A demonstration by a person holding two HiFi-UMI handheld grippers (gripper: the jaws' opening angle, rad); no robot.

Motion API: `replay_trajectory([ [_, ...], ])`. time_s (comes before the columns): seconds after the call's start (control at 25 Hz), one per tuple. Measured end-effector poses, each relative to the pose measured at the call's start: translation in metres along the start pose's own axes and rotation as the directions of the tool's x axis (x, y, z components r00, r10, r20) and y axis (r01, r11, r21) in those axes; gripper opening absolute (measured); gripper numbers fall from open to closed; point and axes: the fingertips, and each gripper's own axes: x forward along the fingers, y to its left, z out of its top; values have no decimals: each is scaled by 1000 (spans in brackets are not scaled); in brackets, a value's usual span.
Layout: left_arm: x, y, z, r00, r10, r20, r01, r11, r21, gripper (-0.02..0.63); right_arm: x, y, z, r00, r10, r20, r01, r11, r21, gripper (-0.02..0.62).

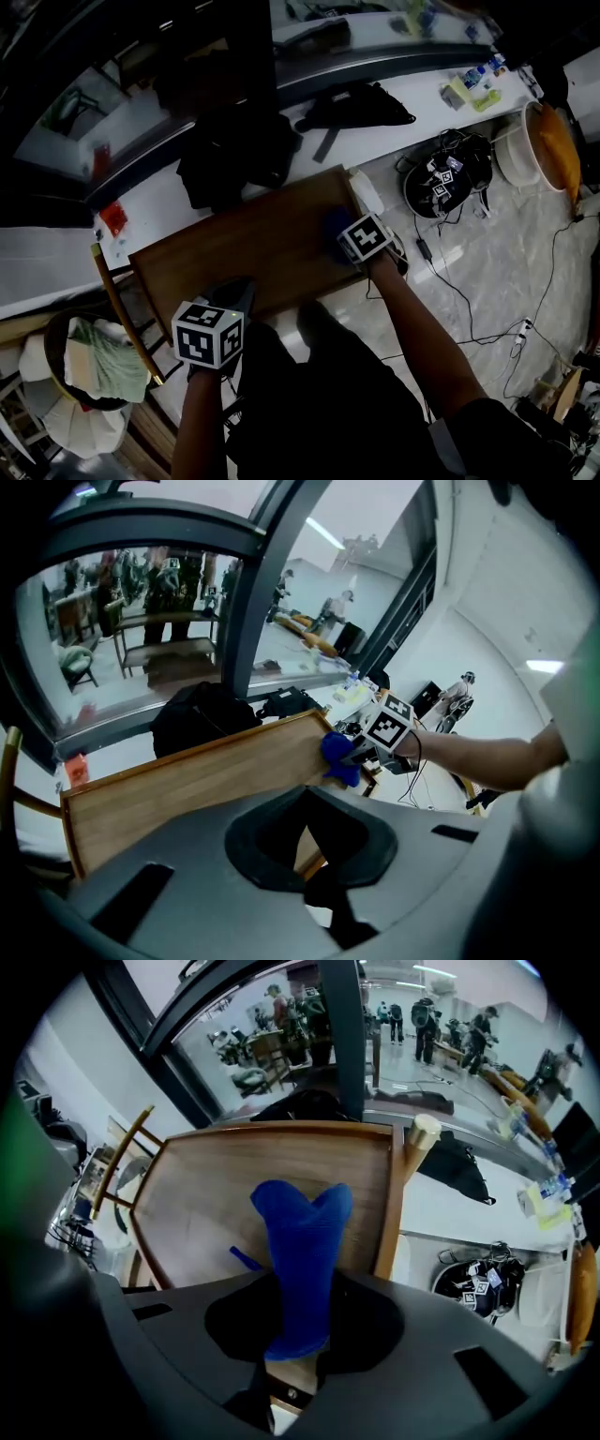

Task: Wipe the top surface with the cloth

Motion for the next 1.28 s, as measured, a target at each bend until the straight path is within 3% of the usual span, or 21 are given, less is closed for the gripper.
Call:
replay_trajectory([
  [0.28,-29,27,-19,1000,27,14,-26,999,-46,11,-1,-12,-8,997,-63,-37,64,998,20,101],
  [0.4,-57,38,-24,998,32,45,-29,998,-55,11,-6,-14,-9,996,-82,-40,85,993,78,101],
  [0.52,-99,64,-34,994,67,82,-62,996,-63,11,-14,11,-4,998,-64,-3,64,993,96,101],
  [0.68,-148,117,-72,989,120,81,-112,989,-101,11,-8,128,28,986,106,132,-111,993,31,101],
  [0.8,-181,148,-101,986,142,87,-130,982,-136,11,10,244,56,937,287,201,-286,958,-33,101],
  [0.92,-208,174,-126,982,163,90,-149,977,-152,11,33,348,82,889,408,208,-397,913,-92,101],
  [1.12,-234,212,-173,981,178,77,-160,968,-194,11,66,478,115,848,496,187,-460,864,-207,101],
  [1.28,-242,227,-200,983,172,66,-154,963,-221,11,94,530,124,863,479,161,-432,865,-255,101],
])
